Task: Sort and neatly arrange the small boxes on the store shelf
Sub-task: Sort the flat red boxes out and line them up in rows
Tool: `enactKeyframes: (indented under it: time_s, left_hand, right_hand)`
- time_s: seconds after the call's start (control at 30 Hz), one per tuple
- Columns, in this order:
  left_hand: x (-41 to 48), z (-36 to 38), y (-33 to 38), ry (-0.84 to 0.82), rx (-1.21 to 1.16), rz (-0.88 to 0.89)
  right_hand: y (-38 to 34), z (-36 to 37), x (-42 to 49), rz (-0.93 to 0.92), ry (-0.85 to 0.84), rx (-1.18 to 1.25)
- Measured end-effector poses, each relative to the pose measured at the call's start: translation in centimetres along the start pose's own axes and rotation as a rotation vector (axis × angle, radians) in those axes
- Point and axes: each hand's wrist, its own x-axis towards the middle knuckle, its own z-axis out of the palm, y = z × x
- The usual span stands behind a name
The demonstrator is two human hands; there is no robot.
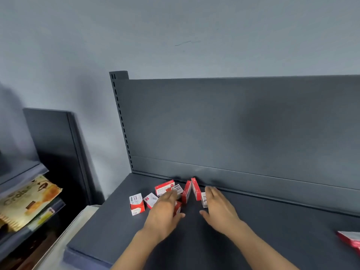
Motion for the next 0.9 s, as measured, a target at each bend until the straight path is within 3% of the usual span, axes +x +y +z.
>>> enactKeyframes:
  time_s: [0.23, 0.43, 0.73, 0.9]
  left_hand:
    - [1.7, 1.0, -1.5, -0.079, 0.044, 0.047]
    - [1.4, 0.9, -1.5, -0.097, 0.276, 0.103]
    - [1.4, 1.2, -0.1, -0.112, -0.047, 0.141]
    - [2.6, -0.4, 7.8, -0.027, -0.035, 0.203]
  right_hand:
    - [0.7, 1.6, 2.6, 0.048, -0.037, -0.095]
    - [1.0, 1.9, 2.2, 0.064, -0.002, -0.121]
    - [-0.2, -0.3, -0.7, 0.182, -0.074, 0.097]
    - [3.0, -5.9, -5.4, 0.238, 0.07, 0.161]
